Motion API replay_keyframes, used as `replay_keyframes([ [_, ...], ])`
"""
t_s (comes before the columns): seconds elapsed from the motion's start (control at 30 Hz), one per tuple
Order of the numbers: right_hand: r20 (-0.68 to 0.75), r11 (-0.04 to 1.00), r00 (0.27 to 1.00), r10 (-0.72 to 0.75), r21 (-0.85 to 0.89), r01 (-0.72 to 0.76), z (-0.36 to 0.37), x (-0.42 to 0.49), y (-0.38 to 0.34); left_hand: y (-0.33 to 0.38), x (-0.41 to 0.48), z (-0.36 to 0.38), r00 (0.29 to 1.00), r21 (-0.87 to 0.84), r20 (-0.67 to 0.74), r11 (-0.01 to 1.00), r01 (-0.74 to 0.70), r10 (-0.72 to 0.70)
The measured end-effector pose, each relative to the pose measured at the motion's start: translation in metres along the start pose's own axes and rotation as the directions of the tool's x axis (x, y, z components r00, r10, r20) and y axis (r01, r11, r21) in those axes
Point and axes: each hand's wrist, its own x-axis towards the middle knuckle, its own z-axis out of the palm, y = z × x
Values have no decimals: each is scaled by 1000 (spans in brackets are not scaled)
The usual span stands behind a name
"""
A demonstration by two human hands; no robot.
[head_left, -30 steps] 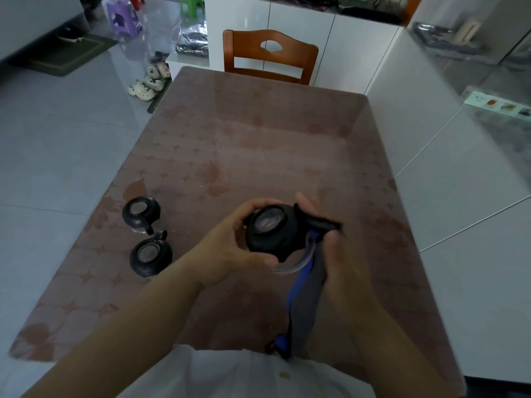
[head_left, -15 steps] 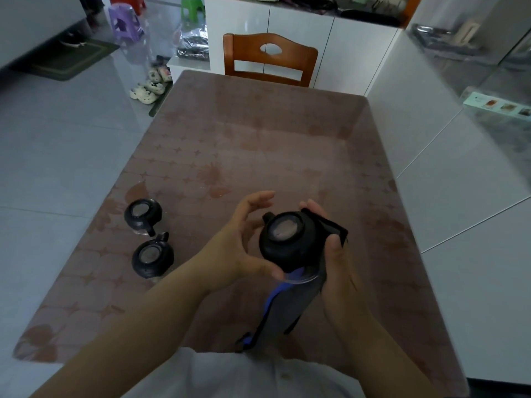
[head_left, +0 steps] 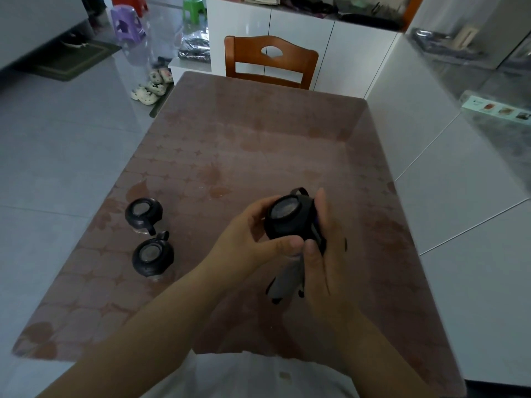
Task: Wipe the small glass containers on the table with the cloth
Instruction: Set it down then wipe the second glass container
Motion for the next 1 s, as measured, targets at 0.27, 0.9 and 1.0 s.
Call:
replay_keyframes([
  [0.27,54,973,994,92,207,-102,-2,-4,0,-4,-1,-6,1000,50,7,999,-11,11],
  [0.9,67,997,996,-56,55,52,-6,2,5,-16,-5,-15,997,-165,46,985,-46,54],
  [1.0,18,985,999,47,165,-49,-13,0,6,-15,-7,-18,997,-176,60,984,-30,42],
])
